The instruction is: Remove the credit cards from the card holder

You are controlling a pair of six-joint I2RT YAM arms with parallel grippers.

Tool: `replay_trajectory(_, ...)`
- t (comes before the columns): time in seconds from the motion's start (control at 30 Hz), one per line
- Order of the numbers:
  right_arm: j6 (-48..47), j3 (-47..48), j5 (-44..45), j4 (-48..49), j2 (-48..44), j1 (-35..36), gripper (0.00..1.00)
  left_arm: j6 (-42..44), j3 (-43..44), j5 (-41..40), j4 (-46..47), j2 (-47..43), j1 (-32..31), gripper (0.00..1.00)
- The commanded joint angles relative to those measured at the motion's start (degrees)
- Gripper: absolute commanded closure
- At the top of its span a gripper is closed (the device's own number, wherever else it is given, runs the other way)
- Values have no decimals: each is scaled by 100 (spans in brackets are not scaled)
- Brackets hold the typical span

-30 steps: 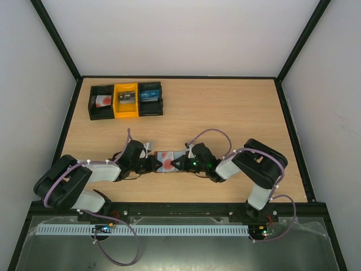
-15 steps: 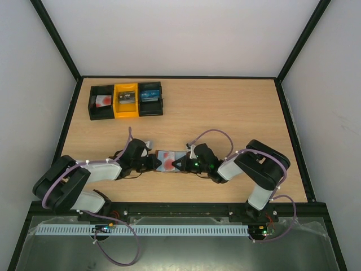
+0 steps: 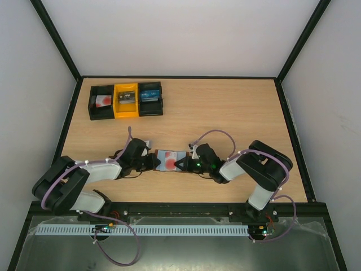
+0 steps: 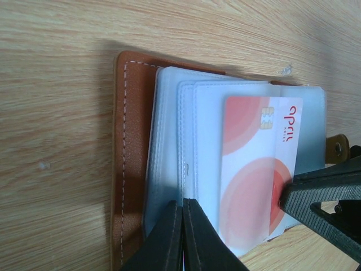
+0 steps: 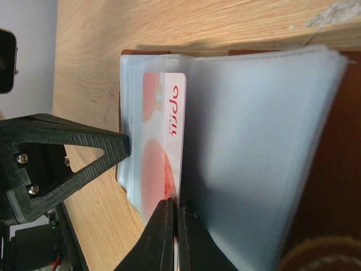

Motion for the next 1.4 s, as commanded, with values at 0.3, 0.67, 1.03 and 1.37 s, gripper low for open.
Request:
replay_trajectory(0.3,-23,-403,448,-585,-699,-202,98,-69,13,-89,-89,199,-84,97)
replay_trajectory(0.67,-582,-418,1065,-1978,-1947,-243,98,-170,81,-78,-203,-78,-85,94)
replay_trajectory(1.03,-1072,-344,1355,-3393,-3261,-241,98,9,704,-472,-1677,-1848,-97,43)
replay_trajectory(1.37,-2034,86,708,-4709,-4764,-243,98,496,1164,-188,-2126,-2798,-84,16)
